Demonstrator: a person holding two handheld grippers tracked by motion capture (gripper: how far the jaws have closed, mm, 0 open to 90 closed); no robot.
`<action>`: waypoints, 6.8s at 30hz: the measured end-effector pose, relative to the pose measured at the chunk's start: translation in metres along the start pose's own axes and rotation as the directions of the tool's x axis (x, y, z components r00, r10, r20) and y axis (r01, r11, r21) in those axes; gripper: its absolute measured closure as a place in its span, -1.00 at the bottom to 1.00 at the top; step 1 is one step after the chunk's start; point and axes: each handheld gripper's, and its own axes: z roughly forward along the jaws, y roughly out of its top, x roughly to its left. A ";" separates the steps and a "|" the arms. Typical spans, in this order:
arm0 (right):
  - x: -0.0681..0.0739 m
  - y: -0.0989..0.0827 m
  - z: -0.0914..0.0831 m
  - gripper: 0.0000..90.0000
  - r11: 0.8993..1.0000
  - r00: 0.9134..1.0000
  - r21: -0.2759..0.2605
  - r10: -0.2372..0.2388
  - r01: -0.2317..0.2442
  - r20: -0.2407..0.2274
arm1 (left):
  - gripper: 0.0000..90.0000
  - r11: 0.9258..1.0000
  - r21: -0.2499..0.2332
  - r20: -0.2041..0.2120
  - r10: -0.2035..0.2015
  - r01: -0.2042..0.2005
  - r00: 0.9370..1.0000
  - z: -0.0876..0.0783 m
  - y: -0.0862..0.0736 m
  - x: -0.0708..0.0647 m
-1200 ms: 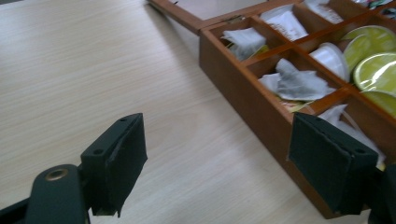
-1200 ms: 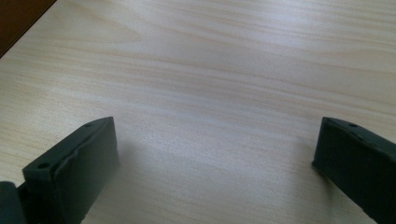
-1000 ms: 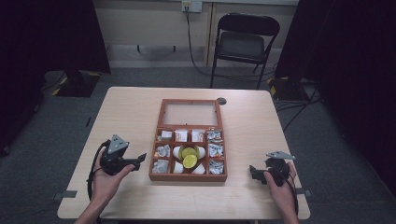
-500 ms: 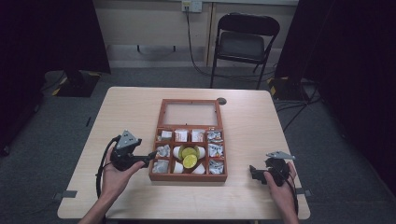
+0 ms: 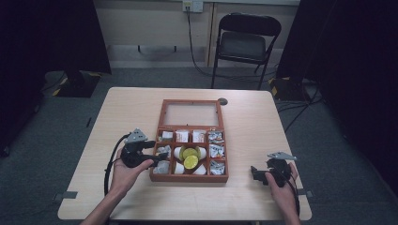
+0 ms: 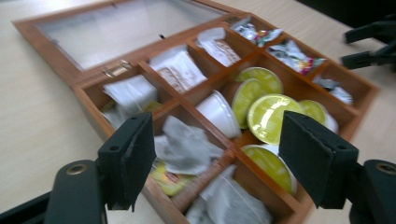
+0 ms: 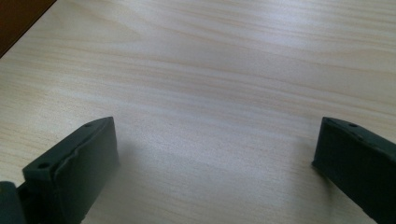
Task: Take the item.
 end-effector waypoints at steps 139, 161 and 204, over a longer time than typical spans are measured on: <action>0.000 0.000 0.000 -1.00 1.000 1.000 -0.001 -0.002 0.002 0.000 | -0.15 0.945 0.262 0.252 0.127 -0.194 0.959 0.093 0.031 -0.046; 0.000 0.000 0.000 -1.00 1.000 1.000 -0.002 -0.003 0.003 0.001 | -0.15 0.953 0.216 0.247 0.158 -0.213 0.956 0.079 0.037 -0.050; 0.000 0.000 0.000 -1.00 1.000 1.000 -0.002 -0.003 0.003 0.001 | -0.15 0.985 0.061 0.202 0.143 -0.158 0.969 0.032 0.064 -0.031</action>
